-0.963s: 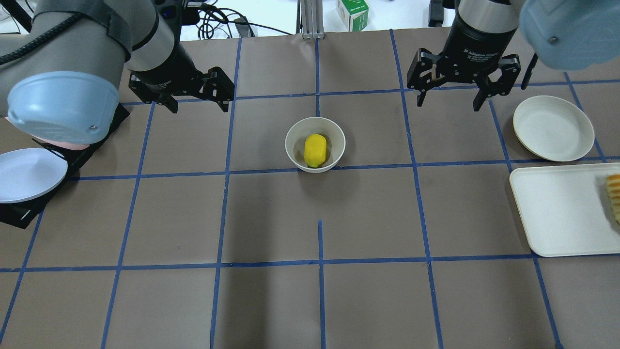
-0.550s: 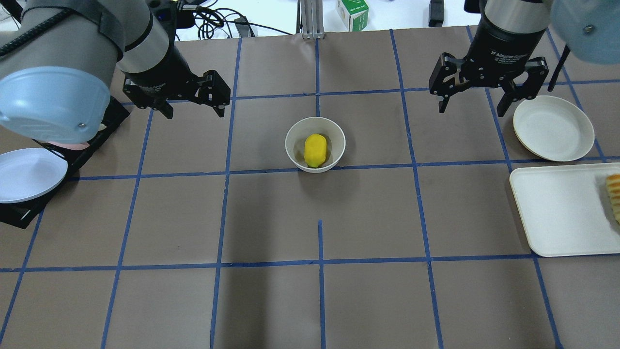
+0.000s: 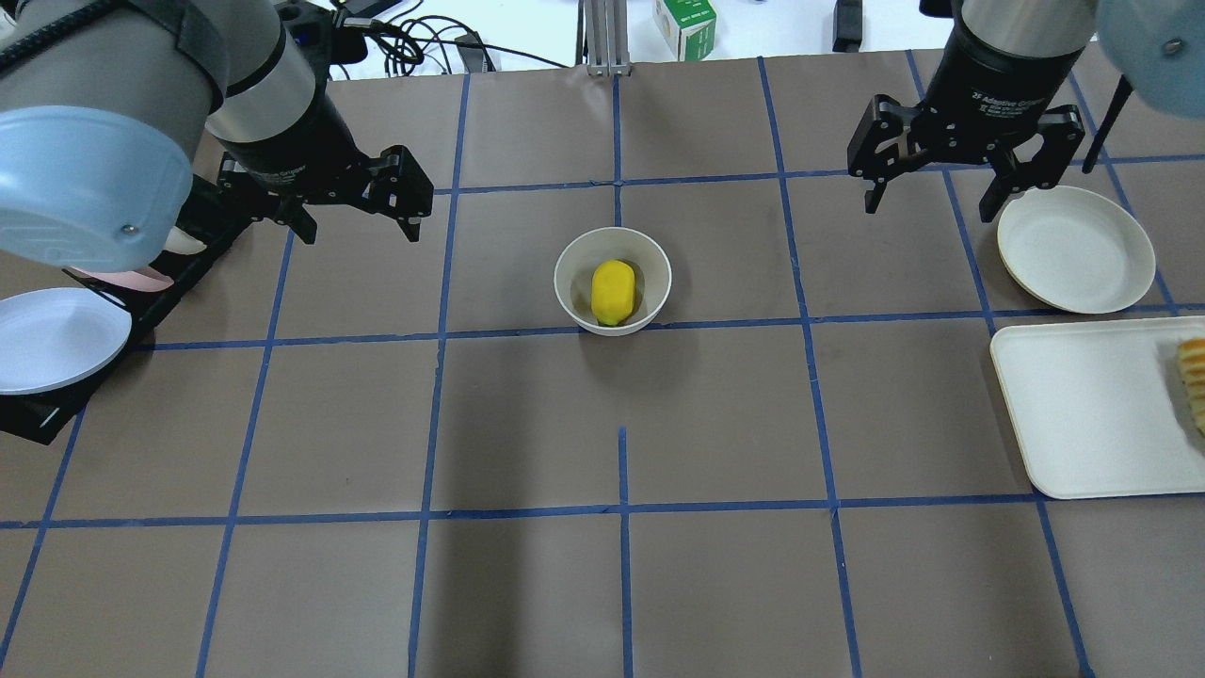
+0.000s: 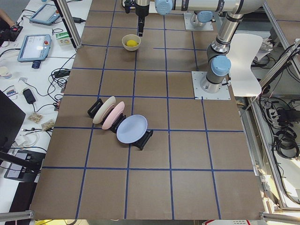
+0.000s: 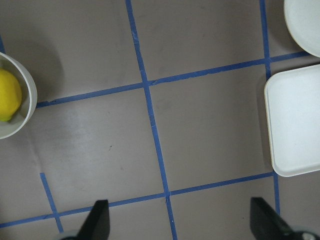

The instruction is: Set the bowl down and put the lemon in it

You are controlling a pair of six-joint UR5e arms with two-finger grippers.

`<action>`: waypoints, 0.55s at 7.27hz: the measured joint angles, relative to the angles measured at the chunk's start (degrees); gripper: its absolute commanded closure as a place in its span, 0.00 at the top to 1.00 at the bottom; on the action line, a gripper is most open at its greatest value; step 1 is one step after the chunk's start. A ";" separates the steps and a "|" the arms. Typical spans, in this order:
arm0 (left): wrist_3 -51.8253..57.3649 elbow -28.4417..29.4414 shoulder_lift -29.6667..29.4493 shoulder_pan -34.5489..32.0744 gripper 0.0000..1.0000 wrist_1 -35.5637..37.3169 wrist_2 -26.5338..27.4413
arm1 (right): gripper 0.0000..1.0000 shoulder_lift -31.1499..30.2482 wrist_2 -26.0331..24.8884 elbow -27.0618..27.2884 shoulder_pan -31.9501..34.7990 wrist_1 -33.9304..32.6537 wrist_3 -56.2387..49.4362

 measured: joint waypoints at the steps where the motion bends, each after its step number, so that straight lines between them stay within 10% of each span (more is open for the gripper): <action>1: 0.00 -0.03 -0.02 0.00 1.00 -0.02 -0.06 | 1.00 0.02 0.12 -0.05 -0.07 -0.14 -0.04; 4: 0.19 -0.16 -0.10 0.06 1.00 0.49 -0.16 | 1.00 0.02 0.23 0.12 -0.15 -0.11 -0.01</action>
